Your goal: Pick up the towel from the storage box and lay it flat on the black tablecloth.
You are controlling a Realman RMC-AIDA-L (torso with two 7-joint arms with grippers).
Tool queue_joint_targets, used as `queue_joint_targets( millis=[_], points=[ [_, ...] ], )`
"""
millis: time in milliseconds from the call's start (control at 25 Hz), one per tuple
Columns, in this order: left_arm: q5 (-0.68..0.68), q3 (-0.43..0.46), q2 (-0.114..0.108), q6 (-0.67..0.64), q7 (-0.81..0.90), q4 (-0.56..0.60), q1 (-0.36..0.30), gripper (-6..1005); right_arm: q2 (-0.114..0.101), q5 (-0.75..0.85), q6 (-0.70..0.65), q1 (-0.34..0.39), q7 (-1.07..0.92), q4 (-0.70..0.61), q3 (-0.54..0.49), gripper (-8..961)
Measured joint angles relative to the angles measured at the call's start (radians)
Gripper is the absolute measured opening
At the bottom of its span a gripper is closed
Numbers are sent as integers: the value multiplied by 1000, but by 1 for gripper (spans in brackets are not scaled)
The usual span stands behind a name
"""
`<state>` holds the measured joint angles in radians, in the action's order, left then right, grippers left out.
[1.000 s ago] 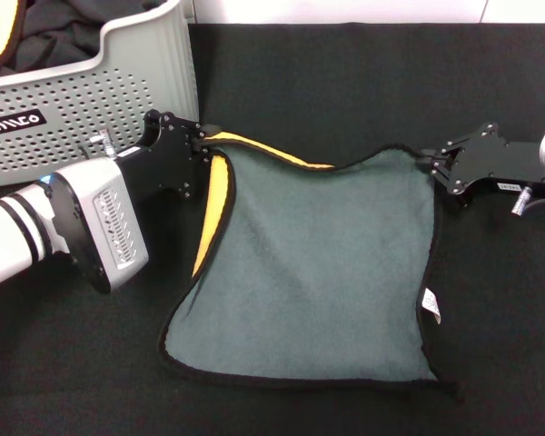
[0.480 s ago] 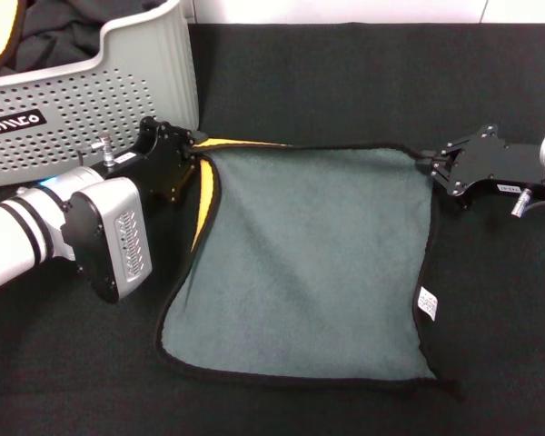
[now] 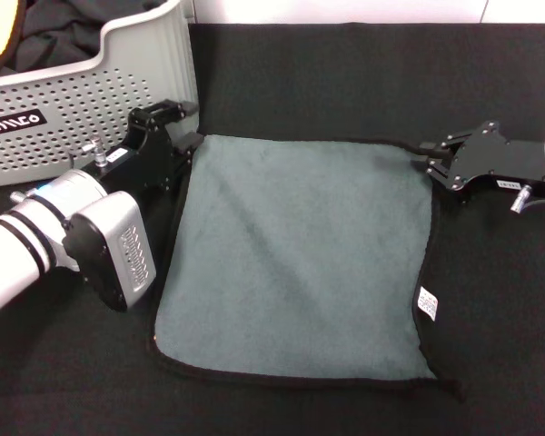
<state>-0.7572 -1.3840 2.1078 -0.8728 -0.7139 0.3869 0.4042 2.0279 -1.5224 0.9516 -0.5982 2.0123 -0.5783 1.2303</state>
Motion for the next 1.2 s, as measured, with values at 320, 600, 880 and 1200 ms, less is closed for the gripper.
queue_joint_targets(
  millis=[320,600,880,1200],
  points=[
    [106,-27,0,-41,-24,-17,-46,435,-3,-56,72,70,7,-67,-8,271],
    [116,-70,-2,-149,96,-25,-110,851,-10,-114,209,201,3,-222,-12,546],
    [116,-178,-5,-280,253,-51,-138,849,-11,-142,366,244,-1,-248,-77,749],
    [10,-199,-72,-468,1131,-48,-74,847,-10,-144,592,216,-21,-234,-95,796]
  ],
)
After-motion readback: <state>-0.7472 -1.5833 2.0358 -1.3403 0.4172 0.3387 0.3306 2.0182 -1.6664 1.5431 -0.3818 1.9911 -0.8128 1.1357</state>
